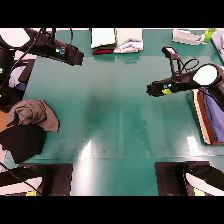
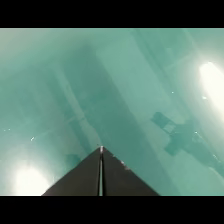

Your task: Fold the shirts.

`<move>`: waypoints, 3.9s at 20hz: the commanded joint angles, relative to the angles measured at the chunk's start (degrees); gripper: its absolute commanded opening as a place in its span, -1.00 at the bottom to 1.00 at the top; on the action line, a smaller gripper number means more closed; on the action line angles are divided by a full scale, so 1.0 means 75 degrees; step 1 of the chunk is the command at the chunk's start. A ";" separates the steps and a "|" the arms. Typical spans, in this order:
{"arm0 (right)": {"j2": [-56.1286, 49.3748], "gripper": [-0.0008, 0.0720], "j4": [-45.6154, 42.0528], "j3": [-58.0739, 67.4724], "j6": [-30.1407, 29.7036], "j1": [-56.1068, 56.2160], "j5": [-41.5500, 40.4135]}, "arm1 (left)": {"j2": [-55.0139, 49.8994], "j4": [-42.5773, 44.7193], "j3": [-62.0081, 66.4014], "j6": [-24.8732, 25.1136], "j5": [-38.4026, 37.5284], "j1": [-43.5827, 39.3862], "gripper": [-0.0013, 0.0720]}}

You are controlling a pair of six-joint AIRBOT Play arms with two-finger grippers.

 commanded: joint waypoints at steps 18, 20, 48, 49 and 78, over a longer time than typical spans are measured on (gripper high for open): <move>-0.0003 -0.91 -0.0006 0.0003 0.0003 0.0009 0.0015 | 0.0545 0.1285 -0.0131 -0.0399 -0.1670 0.1422 -0.90; -0.0006 -0.91 -0.0003 0.0003 0.0003 0.0009 0.0003 | 0.1236 0.1504 -0.0749 -0.0344 -0.2113 0.2422 -0.89; 0.0965 -0.92 -0.0003 0.2841 0.0006 -0.1037 -0.0017 | 0.3480 0.2378 -0.0991 -0.0595 -0.0347 0.0755 -0.90; 0.1067 -0.92 -0.0006 0.3051 0.0006 -0.1239 -0.0020 | 0.3471 0.2378 -0.0761 -0.0548 -0.0233 0.0096 -0.90; 0.0938 -0.91 0.0149 0.2340 0.0009 -0.2241 0.0565 | 0.0003 -0.1067 -0.5298 0.0187 -0.0274 0.0181 0.60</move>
